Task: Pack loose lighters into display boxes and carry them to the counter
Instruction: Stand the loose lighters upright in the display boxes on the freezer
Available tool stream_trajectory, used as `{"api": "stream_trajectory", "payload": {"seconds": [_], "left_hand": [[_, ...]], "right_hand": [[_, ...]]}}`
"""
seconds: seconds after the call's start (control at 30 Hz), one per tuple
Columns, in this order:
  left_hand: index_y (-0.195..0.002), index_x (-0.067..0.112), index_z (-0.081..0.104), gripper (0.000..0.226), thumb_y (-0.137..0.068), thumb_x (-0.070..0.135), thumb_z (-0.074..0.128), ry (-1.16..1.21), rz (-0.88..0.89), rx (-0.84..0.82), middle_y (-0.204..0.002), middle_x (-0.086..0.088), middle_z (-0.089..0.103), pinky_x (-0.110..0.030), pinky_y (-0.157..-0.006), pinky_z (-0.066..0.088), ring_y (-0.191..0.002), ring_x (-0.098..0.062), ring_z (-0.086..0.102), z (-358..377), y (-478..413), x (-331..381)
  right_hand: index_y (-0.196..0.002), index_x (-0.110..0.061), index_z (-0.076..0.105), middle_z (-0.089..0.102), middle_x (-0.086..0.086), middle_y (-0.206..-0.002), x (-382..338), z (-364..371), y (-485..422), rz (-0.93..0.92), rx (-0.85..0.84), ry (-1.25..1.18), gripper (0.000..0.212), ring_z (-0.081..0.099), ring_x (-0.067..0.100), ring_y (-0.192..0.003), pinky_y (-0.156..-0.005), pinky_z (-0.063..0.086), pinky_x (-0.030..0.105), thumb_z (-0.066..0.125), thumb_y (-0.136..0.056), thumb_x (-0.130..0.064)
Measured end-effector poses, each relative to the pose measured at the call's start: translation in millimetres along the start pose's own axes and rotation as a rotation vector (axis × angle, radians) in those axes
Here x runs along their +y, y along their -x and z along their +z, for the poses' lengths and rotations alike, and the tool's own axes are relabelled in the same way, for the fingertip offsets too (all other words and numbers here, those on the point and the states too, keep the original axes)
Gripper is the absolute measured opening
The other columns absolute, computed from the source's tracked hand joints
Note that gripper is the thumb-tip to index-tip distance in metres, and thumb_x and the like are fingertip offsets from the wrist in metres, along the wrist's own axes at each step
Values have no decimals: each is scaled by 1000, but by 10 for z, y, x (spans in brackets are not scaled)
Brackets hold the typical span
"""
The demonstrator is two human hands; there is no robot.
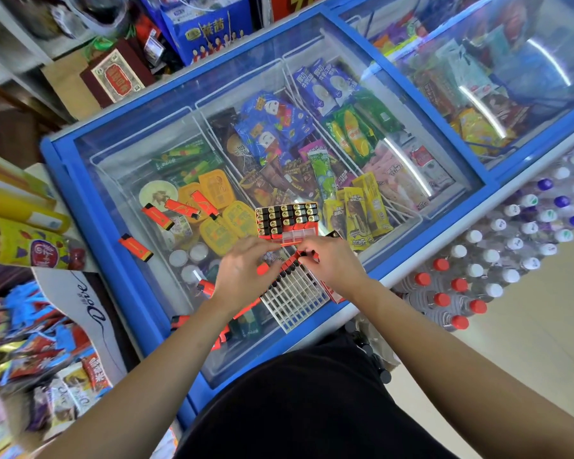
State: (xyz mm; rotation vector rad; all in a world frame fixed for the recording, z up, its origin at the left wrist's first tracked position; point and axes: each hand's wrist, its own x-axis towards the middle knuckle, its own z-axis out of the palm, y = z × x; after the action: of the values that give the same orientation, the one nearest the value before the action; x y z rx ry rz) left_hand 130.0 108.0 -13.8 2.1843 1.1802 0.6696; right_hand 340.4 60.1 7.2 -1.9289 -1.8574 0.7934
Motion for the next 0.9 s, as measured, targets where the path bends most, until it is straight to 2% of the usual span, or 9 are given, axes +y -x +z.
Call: {"api": "stream_trajectory", "payload": {"seconds": [0.07, 0.17, 0.23, 0.33, 0.47, 0.57, 0.63, 0.77, 0.9], "left_hand": [[-120, 20, 73, 38, -84, 31, 79, -21, 23, -115, -112, 6, 70, -34, -83, 57, -102, -11, 63, 16, 103, 3], [-130, 27, 67, 52, -80, 32, 83, -70, 26, -222, -115, 7, 68, -27, -76, 55, -104, -11, 63, 37, 187, 2], [-132, 29, 65, 54, -82, 30, 83, -87, 36, -248, -115, 8, 69, -22, -73, 52, -101, -11, 65, 43, 196, 18], [-130, 30, 66, 44, -88, 29, 77, -105, 11, -206, -114, 11, 70, -27, -73, 57, -102, -10, 66, 39, 179, 23], [-131, 27, 66, 45, -88, 31, 77, -129, -51, -168, -115, 8, 71, -32, -76, 56, -104, -15, 66, 28, 149, 46], [-131, 25, 66, 48, -86, 33, 78, -120, -5, -200, -118, 5, 69, -35, -81, 56, -110, -18, 64, 30, 142, 91], [-130, 24, 66, 46, -87, 29, 78, -103, 6, -200, -119, 4, 69, -34, -82, 56, -112, -18, 63, 36, 153, 111], [-132, 23, 66, 44, -89, 30, 75, -89, 13, -210, -121, 4, 69, -32, -88, 54, -114, -16, 63, 52, 195, 123], [-131, 24, 66, 44, -89, 31, 76, -50, -22, -175, -120, 7, 69, -33, -86, 58, -113, -13, 63, -8, 346, 27]], "right_hand": [[-106, -15, 72, 73, -2, -94, 10, 7, 21, -1, -31, -15, 15, 60, 6, -76, -74, 55, 26, 70, -92, -19], [-110, -21, 72, 71, -10, -99, -16, 5, 67, 58, -101, -31, 17, 58, 0, -78, -70, 41, 8, 68, -93, -21], [-108, -27, 71, 70, -14, -96, 0, 18, 89, 100, -122, -75, 17, 60, 0, -77, -70, 47, 14, 66, -93, -20], [-103, -38, 68, 67, -17, -89, 24, -6, 109, 183, -119, -205, 28, 63, 1, -77, -74, 57, 32, 66, -88, -15], [-114, -21, 64, 70, -2, -100, -4, -119, 187, 287, -140, -600, 45, 64, 6, -83, -79, 55, 25, 61, -81, 9], [-125, -16, 61, 70, 5, -110, 30, -156, 273, 348, -169, -811, 50, 67, 23, -102, -83, 57, 37, 55, -86, 16], [-127, -13, 59, 70, 8, -112, 36, -155, 315, 365, -159, -887, 48, 69, 22, -104, -86, 59, 37, 56, -89, 16], [-125, -16, 62, 73, 2, -113, 21, -169, 391, 359, -86, -889, 43, 71, 16, -101, -89, 58, 33, 67, -89, 7], [-108, -29, 72, 71, -1, -105, 85, -132, 423, 403, 14, -704, 33, 69, 10, -89, -74, 60, 54, 74, -86, -5]]}}
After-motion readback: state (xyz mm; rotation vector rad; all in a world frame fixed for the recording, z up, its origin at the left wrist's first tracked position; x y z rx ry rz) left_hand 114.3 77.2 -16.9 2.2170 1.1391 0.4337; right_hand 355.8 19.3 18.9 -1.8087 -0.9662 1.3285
